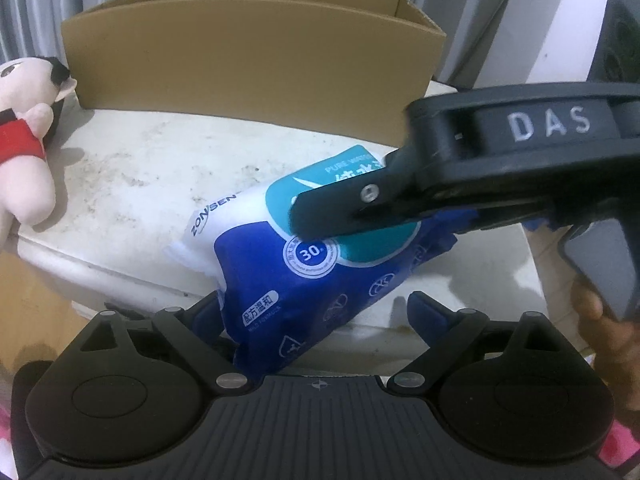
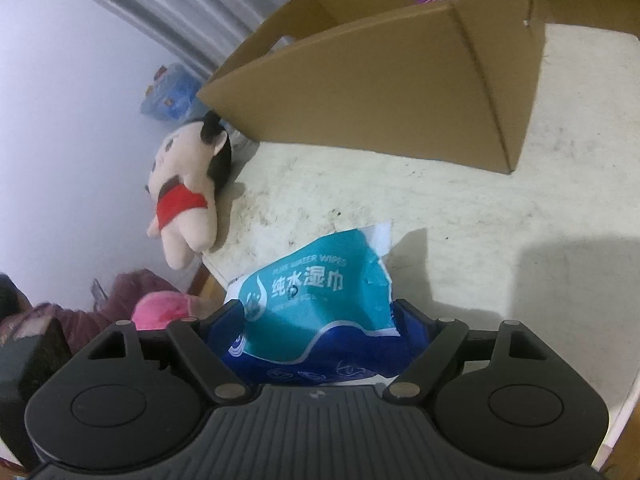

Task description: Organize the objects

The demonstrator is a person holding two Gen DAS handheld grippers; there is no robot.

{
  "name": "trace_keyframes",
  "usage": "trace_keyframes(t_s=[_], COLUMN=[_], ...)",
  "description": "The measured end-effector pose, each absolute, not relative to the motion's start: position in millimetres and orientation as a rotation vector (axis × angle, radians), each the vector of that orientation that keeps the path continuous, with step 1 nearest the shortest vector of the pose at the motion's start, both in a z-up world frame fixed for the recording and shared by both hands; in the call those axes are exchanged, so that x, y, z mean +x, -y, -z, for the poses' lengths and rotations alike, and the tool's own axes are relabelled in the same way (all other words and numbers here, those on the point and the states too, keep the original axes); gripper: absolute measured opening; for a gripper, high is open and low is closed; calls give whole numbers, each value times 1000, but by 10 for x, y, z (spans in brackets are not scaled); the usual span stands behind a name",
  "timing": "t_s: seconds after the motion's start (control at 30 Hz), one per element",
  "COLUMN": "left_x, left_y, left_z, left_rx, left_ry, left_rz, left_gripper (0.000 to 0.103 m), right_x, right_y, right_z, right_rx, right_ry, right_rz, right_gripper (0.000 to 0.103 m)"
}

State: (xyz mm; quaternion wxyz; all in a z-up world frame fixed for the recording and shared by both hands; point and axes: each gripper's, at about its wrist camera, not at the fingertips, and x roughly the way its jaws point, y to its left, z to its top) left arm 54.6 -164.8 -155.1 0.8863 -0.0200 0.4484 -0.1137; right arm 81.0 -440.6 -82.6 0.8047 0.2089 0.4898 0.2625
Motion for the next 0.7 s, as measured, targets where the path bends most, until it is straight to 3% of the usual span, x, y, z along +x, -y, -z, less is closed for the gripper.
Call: trace_keyframes(t_s=[0.7], left_x=[501], left_y=[1499], left_z=[1565], left_rx=[-68], left_ry=[-969], left_rz=[262], left_gripper=[97], right_x=[731], right_y=[4379], right_z=[764], right_rx=[394], right_ry=[-1058], right_rz=[-556], right_gripper=[84])
